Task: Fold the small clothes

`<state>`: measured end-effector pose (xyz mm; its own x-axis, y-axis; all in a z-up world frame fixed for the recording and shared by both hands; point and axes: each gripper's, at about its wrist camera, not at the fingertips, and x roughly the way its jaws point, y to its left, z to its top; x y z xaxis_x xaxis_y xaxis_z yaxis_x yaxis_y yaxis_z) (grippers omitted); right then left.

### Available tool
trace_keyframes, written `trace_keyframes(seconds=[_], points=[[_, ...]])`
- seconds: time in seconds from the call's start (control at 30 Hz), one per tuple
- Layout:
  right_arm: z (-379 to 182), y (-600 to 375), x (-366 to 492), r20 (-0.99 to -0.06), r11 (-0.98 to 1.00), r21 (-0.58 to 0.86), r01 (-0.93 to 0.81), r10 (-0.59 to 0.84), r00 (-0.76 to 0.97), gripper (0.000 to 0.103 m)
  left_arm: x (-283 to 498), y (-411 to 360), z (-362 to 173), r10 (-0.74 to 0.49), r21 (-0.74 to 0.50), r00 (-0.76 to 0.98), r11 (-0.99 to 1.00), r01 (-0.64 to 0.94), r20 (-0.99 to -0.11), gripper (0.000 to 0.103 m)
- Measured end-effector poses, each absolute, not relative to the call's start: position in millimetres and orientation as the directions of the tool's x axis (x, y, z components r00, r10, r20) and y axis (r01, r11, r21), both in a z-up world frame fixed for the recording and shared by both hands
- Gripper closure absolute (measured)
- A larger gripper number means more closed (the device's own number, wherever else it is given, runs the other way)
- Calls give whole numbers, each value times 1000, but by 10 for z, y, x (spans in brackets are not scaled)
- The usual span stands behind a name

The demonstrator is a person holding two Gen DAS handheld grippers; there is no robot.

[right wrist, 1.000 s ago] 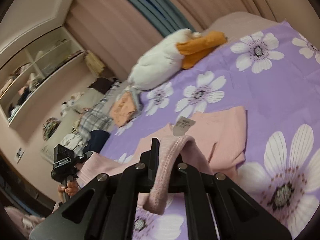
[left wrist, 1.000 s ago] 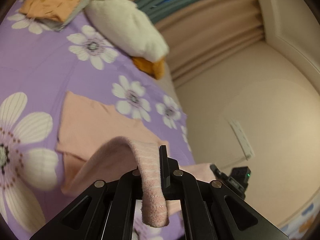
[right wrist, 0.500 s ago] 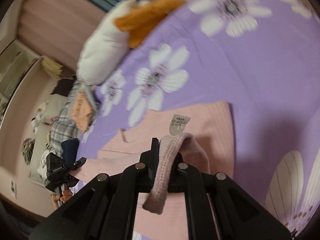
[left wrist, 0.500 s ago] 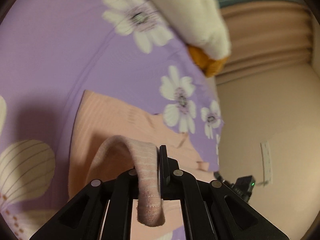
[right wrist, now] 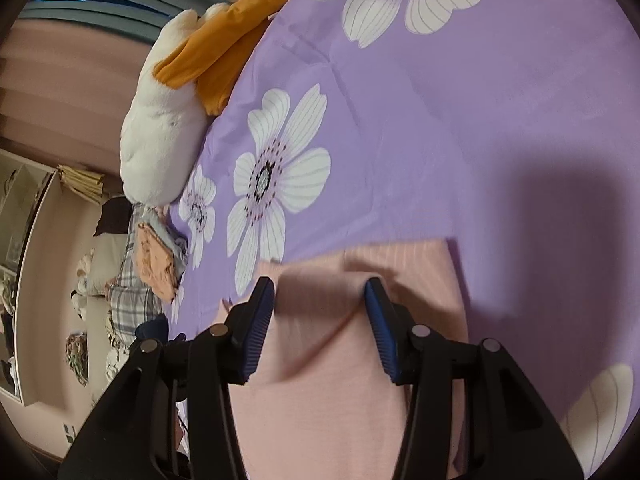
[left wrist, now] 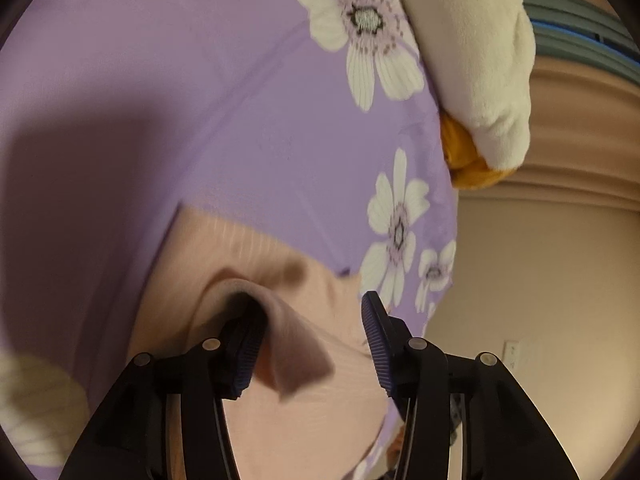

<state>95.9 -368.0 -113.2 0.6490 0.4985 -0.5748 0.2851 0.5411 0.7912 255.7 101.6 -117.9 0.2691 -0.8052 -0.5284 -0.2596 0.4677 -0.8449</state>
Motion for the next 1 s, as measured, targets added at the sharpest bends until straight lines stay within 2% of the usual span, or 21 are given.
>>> trace_keyframes(seconds=[0.1,0.27,0.4,0.57,0.67,0.77,0.83,0.87,1.0], points=[[-1114,-3727,1046,-593,564,770,299,460,661,55,2640,1156,-1121,-779,-851,347,450,-271,-523,44],[-952,-3766,1058,-610,627,725,285,393,688,55,2633,1286,-990,-725,-816,375,525,-241,-577,44],[-721,-3618,951,-628,759,626,180,354,693,55,2413,1196,-743,-665,-738,370,669,-91,-649,44],[-792,-3522,1057,-676,803,575,157,358,644,58,2055,915,-590,-655,-661,320,743,104,-685,44],[-935,-3422,1132,-703,823,553,132,376,603,63,1852,802,-621,-660,-639,282,749,175,-696,44],[-1156,-3421,1204,-755,820,532,211,347,556,69,1704,747,-735,-648,-616,255,761,203,-717,44],[-1258,-3511,1204,-788,832,482,274,274,551,87,1659,759,-824,-628,-602,239,778,181,-740,44],[-1250,-3529,1189,-783,824,491,281,277,556,87,1627,809,-911,-619,-599,229,785,159,-751,44],[-909,-3432,911,-753,862,457,218,244,612,75,1469,957,-888,-637,-624,246,769,137,-731,44]])
